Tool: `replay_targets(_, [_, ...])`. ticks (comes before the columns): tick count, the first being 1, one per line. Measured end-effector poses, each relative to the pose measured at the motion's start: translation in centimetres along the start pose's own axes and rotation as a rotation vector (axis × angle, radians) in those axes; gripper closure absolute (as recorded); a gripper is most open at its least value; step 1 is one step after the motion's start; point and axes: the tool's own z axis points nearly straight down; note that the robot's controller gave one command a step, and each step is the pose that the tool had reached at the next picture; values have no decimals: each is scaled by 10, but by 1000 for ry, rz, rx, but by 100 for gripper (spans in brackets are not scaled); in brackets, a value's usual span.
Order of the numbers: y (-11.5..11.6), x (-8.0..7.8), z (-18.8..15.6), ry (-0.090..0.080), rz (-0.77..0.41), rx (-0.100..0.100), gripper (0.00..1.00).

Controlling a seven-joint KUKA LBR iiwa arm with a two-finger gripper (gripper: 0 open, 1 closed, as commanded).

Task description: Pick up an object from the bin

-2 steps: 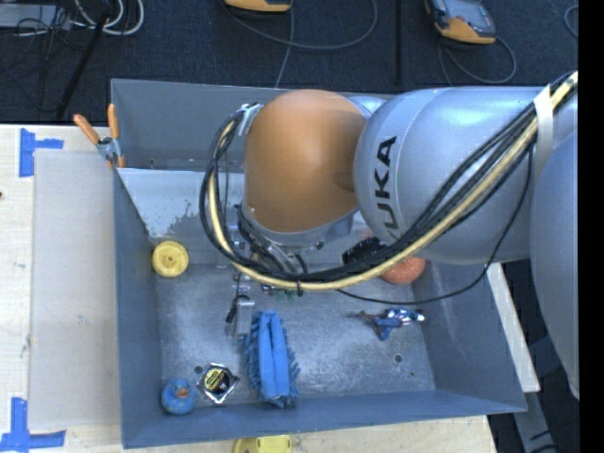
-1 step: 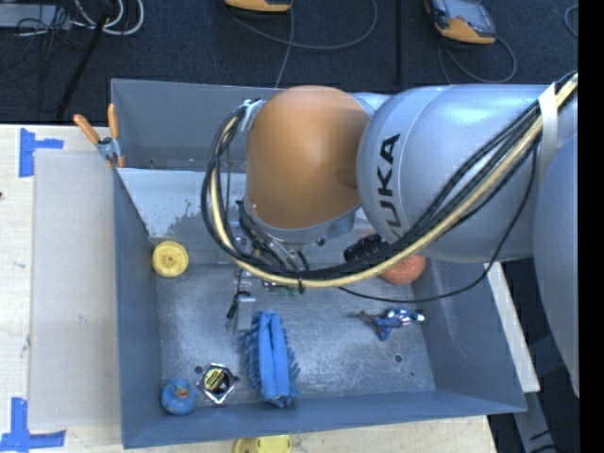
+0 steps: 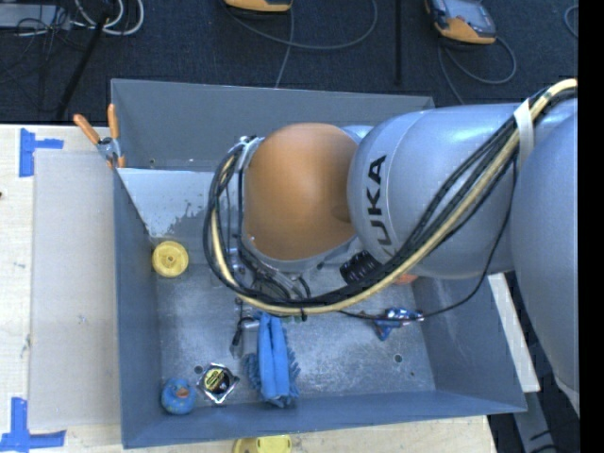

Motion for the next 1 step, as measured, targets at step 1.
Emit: replay_targets(1, [-7,33,25,3,-380,0,0])
